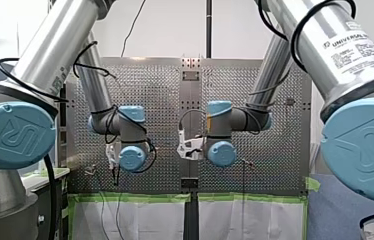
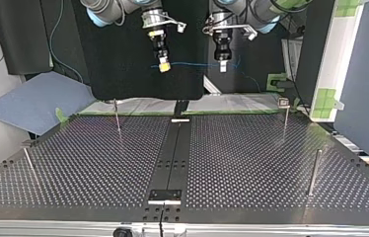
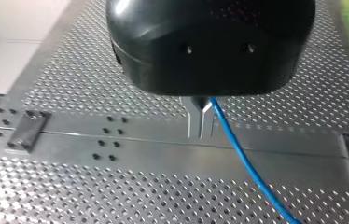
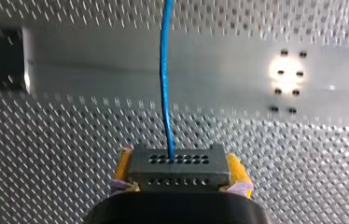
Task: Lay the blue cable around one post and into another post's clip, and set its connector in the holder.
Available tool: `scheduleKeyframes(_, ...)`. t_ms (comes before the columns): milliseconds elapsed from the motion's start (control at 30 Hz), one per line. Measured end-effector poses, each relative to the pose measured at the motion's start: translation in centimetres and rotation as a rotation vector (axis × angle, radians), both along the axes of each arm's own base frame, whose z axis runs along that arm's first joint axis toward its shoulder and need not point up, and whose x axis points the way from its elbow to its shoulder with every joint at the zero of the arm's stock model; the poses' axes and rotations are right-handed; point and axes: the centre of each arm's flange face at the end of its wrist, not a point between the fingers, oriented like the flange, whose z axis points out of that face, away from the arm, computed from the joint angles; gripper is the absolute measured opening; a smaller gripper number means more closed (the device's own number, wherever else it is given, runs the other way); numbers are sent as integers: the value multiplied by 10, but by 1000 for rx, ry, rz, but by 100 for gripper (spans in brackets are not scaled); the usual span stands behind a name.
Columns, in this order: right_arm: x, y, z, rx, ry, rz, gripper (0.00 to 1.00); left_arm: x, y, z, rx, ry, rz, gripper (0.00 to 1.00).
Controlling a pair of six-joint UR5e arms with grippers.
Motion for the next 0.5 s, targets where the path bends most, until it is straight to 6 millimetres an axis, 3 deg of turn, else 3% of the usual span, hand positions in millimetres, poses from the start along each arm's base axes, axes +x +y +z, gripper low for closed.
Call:
scheduleKeyframes(267, -3, 10, -6, 82, 8, 21, 0, -21, -15, 1, -16, -6, 0, 0)
scheduleKeyframes(500, -7, 14, -10, 122, 46, 20, 0, -27, -16, 1, -20, -4, 30, 0)
